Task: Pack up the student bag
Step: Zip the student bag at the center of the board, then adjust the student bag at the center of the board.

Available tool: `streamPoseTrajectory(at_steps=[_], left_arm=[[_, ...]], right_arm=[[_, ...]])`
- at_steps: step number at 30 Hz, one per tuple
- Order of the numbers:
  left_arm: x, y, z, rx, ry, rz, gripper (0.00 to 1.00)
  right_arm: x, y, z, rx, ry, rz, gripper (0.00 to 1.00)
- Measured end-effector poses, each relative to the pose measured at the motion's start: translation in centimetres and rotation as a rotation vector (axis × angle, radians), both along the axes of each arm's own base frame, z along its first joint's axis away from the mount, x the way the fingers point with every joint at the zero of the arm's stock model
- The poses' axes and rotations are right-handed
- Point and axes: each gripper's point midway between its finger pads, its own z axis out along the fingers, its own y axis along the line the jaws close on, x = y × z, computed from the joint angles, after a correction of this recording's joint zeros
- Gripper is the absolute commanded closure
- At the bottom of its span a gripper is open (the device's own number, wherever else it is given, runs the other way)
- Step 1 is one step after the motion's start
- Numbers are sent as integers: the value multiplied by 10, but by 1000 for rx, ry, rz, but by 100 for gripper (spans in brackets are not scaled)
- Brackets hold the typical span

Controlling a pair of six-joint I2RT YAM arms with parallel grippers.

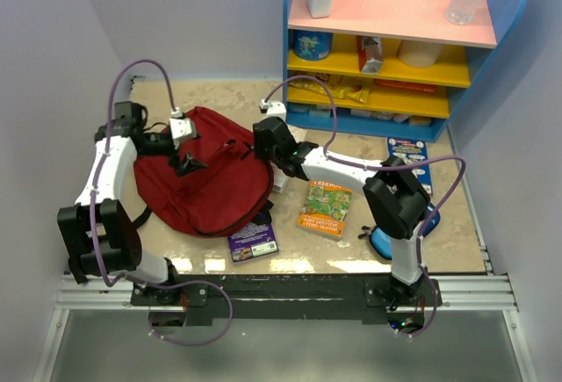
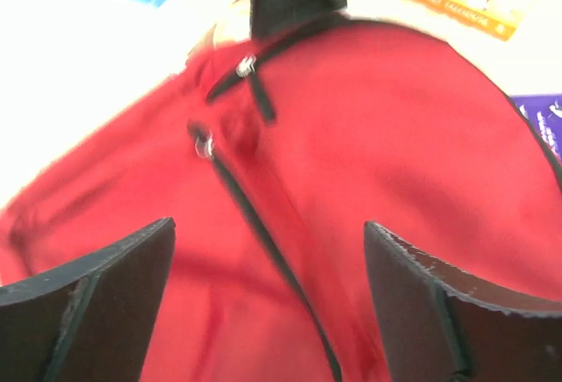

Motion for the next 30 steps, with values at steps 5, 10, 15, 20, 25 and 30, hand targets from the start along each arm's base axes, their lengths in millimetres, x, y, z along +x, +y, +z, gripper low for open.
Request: streamPoseTrajectory(at_steps=[5, 10, 15, 20, 25, 30], left_arm=[[14, -40, -19, 20, 24, -38, 0], [40, -37, -48, 71, 72, 37, 0], [49, -25, -69, 127, 107, 118, 9], [55, -25, -77, 165, 109, 145, 81], [56, -26, -91, 190, 149, 157, 100], [59, -24, -90, 202, 172, 162, 100]], right_arm=[[-5, -1, -10, 2, 23, 7, 57], [-3, 3, -6, 19, 8, 9, 57], [-2, 3, -4, 17, 0, 14, 58], [-4, 3, -7, 13, 4, 24, 59], [-16, -4, -27, -20, 37, 46, 59], [-23, -10, -24, -41, 30, 65, 58]])
